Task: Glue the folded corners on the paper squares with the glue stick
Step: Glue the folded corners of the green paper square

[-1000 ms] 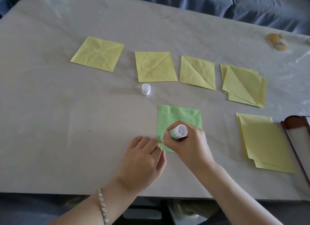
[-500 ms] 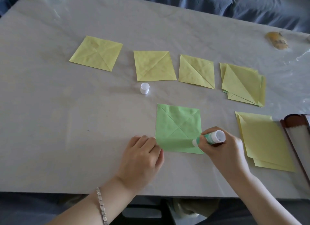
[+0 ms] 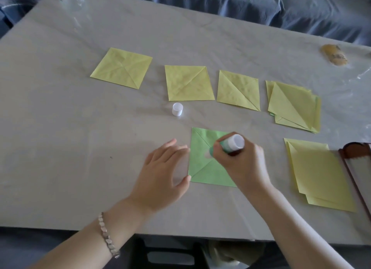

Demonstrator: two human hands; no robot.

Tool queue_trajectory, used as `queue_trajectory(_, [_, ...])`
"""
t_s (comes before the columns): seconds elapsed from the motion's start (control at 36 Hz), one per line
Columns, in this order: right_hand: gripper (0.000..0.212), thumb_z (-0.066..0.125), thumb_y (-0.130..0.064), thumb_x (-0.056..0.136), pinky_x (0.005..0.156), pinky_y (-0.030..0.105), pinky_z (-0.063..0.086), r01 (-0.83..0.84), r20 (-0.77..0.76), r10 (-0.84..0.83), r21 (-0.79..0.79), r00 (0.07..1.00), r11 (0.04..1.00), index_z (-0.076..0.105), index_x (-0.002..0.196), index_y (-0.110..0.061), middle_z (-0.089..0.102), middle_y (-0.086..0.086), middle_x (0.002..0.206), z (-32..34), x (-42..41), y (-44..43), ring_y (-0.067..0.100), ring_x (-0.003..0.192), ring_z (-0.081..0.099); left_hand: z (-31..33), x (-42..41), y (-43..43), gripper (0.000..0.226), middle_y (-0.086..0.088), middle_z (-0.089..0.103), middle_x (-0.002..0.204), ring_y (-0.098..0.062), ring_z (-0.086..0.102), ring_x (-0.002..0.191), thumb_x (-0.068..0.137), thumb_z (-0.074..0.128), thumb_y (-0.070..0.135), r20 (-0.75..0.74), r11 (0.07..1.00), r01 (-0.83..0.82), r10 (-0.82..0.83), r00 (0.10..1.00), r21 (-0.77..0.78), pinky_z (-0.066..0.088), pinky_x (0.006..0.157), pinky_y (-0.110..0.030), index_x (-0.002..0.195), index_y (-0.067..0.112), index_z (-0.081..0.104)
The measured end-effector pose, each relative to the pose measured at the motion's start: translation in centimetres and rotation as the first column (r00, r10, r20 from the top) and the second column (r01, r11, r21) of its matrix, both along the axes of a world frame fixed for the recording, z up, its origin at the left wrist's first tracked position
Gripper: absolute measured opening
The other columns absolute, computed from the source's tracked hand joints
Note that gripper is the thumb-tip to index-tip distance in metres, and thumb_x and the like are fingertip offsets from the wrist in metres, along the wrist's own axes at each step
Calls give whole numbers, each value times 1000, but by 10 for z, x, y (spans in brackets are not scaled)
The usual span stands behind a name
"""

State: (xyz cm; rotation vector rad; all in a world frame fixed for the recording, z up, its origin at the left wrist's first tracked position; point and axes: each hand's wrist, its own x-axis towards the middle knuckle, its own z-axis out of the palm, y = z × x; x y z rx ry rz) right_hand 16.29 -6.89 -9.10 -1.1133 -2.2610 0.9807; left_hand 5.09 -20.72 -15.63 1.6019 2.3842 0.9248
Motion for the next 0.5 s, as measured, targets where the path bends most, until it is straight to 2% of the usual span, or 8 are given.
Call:
queue_trajectory(0.08, [22,68,-21,74,48,21,33,-98,32,98,-16,995,995,60,71,-1,59,13,61,-2,-17,-5,9,52,38,1,0,1,51,4,55,131,-18,32,134,75,46,42,-8,996,-18,17,1000,-90,21,102,-28,123,23,52])
queue_trajectory(0.14, [23,68,-21,75,48,23,33,-133,50,134,-21,990,991,59,71,-1,58,13,60,-5,-23,-8,12,53,38,1,1,1,51,3,54,133,-20,30,136,76,44,43,-16,992,-26,24,1000,-121,19,103,-28,122,24,56])
queue_trajectory(0.22, [21,68,-21,75,52,30,37,-144,58,146,-30,988,989,59,70,-2,58,11,61,-11,-24,-10,20,59,46,0,4,1,45,3,53,134,-19,30,136,76,43,43,-27,993,-36,33,999,-113,19,105,-29,118,29,51])
queue_trajectory(0.39, [17,69,-18,74,52,27,39,-139,27,140,-52,990,989,59,68,-6,59,6,61,-14,-19,-14,19,61,50,-1,5,2,46,0,56,131,-25,42,132,75,44,42,-50,992,-57,52,997,-114,22,105,-32,117,27,49])
queue_trajectory(0.5, [16,70,-18,74,50,20,38,-131,8,132,-87,991,988,58,64,-13,55,-6,54,-17,-15,-17,8,52,46,0,4,3,53,-1,54,132,-28,41,133,73,43,42,-37,986,-52,47,998,-156,23,104,-36,124,30,46])
